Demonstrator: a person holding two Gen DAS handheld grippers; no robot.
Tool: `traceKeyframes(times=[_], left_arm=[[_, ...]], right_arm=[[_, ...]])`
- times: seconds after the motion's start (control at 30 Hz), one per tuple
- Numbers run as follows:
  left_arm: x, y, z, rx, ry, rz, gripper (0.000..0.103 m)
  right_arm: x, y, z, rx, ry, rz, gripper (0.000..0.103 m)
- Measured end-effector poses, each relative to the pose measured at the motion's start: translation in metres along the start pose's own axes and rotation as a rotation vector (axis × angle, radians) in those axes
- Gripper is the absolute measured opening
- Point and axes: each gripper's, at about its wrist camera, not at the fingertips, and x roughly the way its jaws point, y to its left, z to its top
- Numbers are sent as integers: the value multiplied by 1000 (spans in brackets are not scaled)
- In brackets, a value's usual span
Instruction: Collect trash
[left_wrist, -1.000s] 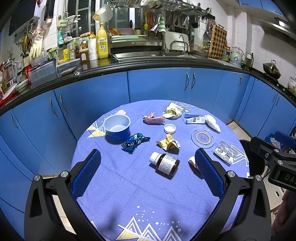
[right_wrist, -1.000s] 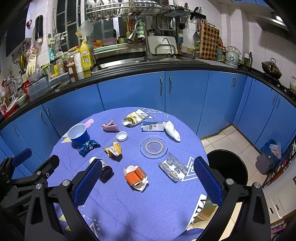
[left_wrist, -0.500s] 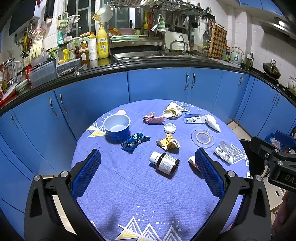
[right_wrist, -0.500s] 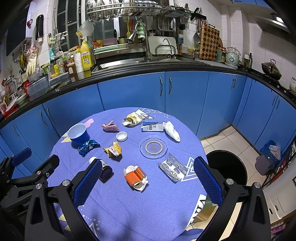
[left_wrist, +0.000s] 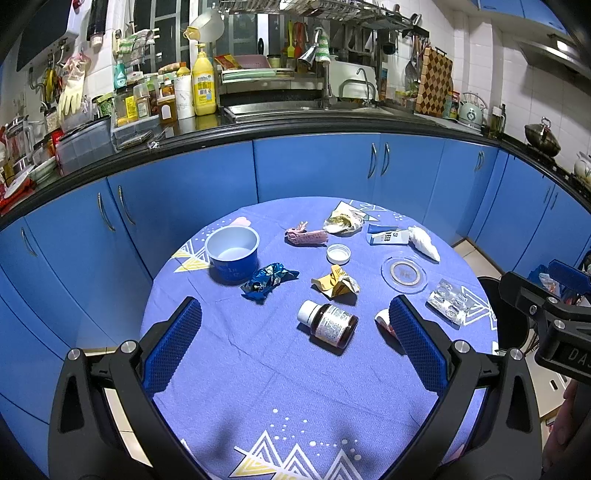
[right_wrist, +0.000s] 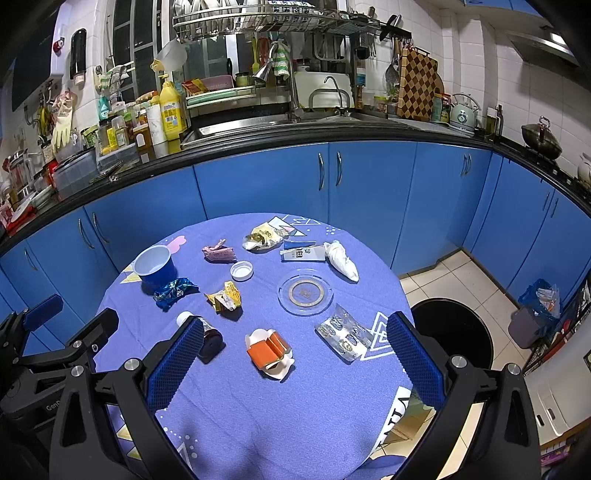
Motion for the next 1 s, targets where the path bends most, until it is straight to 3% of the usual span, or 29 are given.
traceKeyframes(times=[0.67, 0.83, 1.0], left_arm=[[13, 0, -9, -6, 18, -4, 100], [18, 4, -12, -36, -13, -66, 100], [33, 5, -17, -11, -13, -67, 100]], right_arm=[[7, -5, -4, -5, 11, -10, 96], [20, -7, -8, -2, 9, -20, 96], [41, -7, -18, -27, 22, -44, 96]])
